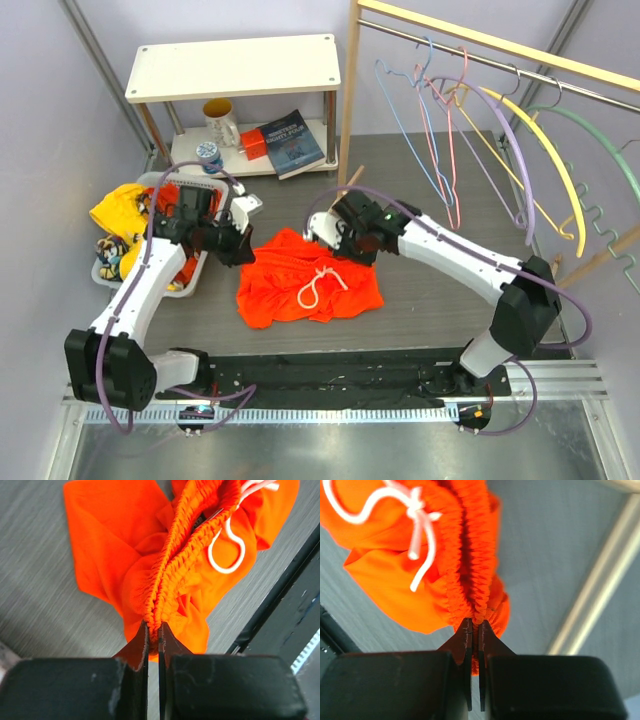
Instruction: Place the shorts on the hanger
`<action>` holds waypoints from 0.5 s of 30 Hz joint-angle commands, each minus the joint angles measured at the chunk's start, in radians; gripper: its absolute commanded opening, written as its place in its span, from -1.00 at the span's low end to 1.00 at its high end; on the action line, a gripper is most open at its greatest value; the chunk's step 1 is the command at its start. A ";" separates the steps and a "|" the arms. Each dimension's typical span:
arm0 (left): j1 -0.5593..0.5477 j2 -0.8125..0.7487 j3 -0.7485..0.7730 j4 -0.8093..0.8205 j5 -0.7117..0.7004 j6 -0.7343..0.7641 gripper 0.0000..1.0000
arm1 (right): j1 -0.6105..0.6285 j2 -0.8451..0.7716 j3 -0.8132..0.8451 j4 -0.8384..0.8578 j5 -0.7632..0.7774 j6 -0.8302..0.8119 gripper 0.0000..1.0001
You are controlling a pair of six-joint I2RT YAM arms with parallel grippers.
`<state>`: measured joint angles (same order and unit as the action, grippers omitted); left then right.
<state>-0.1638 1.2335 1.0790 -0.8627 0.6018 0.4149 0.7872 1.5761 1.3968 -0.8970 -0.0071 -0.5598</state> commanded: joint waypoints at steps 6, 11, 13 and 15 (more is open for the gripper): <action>-0.066 -0.084 -0.295 0.101 -0.032 0.292 -0.91 | 0.119 0.004 -0.262 0.207 -0.025 0.000 -0.97; -0.077 -0.150 -0.376 0.085 -0.085 0.364 -0.60 | 0.118 0.029 -0.251 0.213 -0.024 0.012 -0.37; -0.077 -0.157 -0.363 0.038 -0.082 0.377 -0.37 | 0.119 0.013 -0.234 0.182 -0.042 0.012 0.08; -0.077 -0.172 -0.334 -0.002 -0.071 0.361 -0.22 | 0.119 -0.010 -0.191 0.126 -0.054 0.012 0.23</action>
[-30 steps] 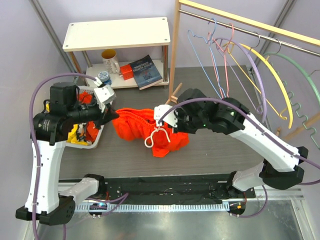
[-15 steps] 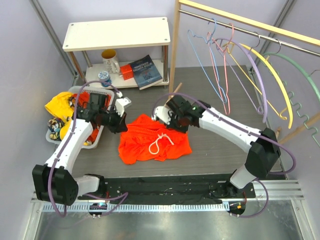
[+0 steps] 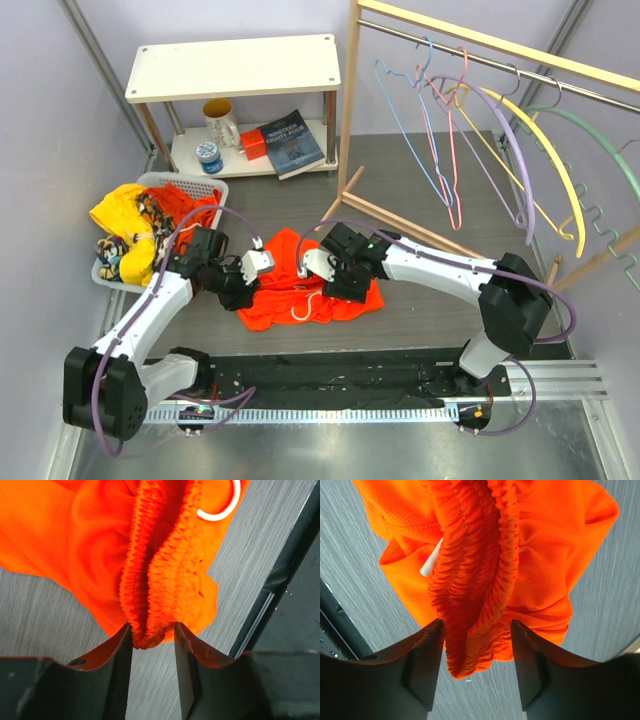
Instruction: Place the shorts on the hanger
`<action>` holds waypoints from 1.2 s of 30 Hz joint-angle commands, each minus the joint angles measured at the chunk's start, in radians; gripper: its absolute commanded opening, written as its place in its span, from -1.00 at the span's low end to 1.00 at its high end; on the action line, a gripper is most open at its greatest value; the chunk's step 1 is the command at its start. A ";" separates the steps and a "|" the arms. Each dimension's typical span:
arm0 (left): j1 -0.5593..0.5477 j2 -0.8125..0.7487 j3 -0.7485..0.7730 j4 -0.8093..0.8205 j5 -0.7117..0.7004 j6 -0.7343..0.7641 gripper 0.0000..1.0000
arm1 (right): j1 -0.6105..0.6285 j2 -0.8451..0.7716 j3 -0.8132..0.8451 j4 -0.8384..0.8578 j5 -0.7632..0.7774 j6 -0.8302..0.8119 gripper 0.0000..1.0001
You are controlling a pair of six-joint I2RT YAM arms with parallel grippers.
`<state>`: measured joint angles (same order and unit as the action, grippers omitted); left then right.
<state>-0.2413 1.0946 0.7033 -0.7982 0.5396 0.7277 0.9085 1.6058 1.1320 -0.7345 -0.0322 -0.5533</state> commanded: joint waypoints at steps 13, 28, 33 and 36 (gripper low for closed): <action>0.002 -0.059 0.505 -0.136 0.111 -0.256 0.99 | 0.000 -0.067 0.829 -0.304 -0.089 0.018 0.71; 0.000 -0.091 0.706 0.134 0.045 -0.637 0.99 | -0.055 -0.193 1.098 -0.189 0.413 0.367 0.97; 0.002 -0.081 0.711 0.137 0.098 -0.691 1.00 | -0.239 -0.204 1.068 -0.235 0.321 0.631 0.90; -0.001 -0.081 0.700 0.139 0.120 -0.717 1.00 | -0.296 -0.221 1.014 -0.236 0.328 0.658 0.82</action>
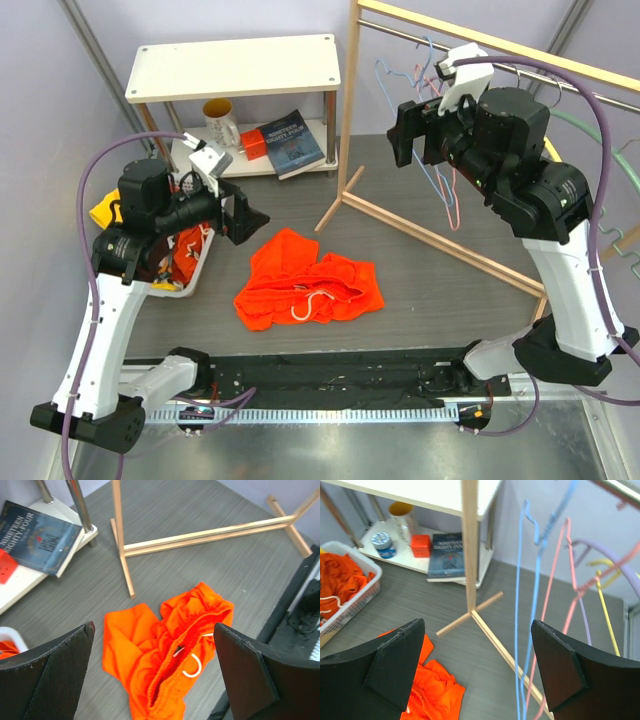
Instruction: Place the shorts on the hanger
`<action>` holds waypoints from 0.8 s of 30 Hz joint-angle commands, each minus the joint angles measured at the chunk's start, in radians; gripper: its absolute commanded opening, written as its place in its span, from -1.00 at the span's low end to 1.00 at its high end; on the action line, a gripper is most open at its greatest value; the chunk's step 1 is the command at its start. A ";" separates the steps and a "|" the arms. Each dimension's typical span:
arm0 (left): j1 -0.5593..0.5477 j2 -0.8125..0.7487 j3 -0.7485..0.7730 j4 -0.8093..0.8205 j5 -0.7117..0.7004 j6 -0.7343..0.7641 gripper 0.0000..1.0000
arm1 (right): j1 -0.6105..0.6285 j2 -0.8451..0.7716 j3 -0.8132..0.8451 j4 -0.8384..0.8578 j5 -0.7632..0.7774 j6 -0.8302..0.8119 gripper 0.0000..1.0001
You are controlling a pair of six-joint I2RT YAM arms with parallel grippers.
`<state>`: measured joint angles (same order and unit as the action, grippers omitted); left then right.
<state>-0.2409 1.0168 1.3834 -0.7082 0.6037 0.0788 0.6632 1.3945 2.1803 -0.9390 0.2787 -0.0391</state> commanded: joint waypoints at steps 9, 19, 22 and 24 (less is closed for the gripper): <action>0.000 -0.014 -0.009 0.073 0.077 -0.102 1.00 | -0.073 0.011 -0.065 0.020 0.126 0.093 0.48; 0.000 -0.038 -0.043 0.079 0.076 -0.096 1.00 | -0.085 0.058 -0.066 0.045 0.191 0.088 0.30; -0.001 -0.038 -0.043 0.078 0.077 -0.093 1.00 | -0.099 0.077 -0.066 0.048 0.200 0.091 0.25; 0.000 -0.037 -0.041 0.078 0.077 -0.093 1.00 | -0.108 0.089 -0.082 0.049 0.197 0.091 0.24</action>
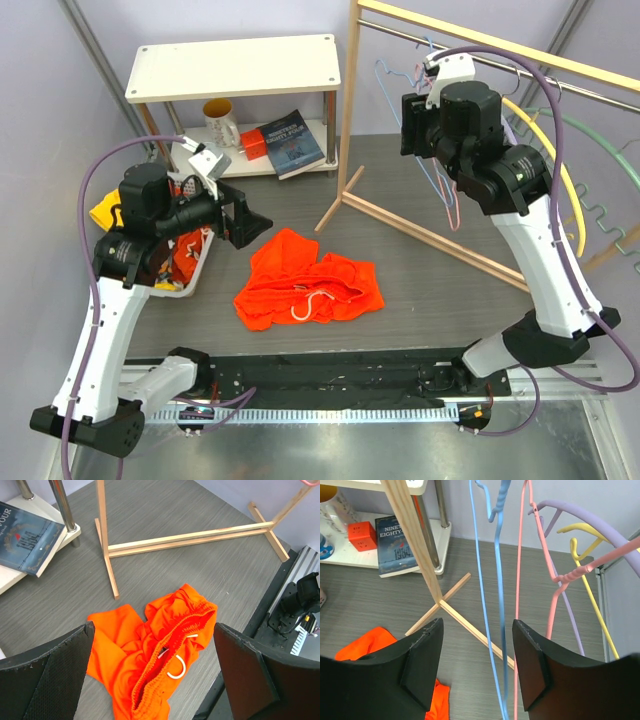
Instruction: Place the shorts on the hanger
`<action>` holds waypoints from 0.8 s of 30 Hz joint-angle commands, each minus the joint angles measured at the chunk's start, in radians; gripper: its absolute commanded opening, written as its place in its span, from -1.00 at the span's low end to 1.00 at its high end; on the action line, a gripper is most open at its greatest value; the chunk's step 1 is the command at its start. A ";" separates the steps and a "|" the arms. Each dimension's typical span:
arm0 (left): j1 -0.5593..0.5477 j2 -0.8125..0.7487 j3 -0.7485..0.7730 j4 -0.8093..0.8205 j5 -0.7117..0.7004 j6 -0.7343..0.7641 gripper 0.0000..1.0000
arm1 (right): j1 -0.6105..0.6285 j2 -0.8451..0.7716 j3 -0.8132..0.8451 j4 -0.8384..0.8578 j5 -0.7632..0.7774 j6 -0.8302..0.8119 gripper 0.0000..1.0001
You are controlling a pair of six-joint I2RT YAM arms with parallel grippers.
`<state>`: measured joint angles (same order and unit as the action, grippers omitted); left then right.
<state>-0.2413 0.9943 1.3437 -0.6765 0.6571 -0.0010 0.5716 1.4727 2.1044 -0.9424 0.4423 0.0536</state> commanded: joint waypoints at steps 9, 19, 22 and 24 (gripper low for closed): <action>0.000 -0.020 -0.018 0.046 0.018 -0.004 1.00 | -0.062 -0.009 -0.131 0.139 -0.066 -0.031 -0.16; 0.000 -0.002 -0.014 0.043 0.009 -0.008 1.00 | -0.072 -0.112 -0.351 0.420 -0.082 -0.107 -0.98; 0.000 0.003 -0.012 0.038 0.007 -0.010 1.00 | -0.070 -0.147 -0.409 0.515 -0.076 -0.136 -0.98; 0.000 0.004 -0.017 0.040 0.004 -0.010 0.99 | -0.070 -0.169 -0.441 0.566 -0.097 -0.155 -0.98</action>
<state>-0.2413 0.9966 1.3205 -0.6697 0.6559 -0.0006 0.5014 1.3701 1.6939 -0.5842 0.3595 -0.0467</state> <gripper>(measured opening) 0.996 0.055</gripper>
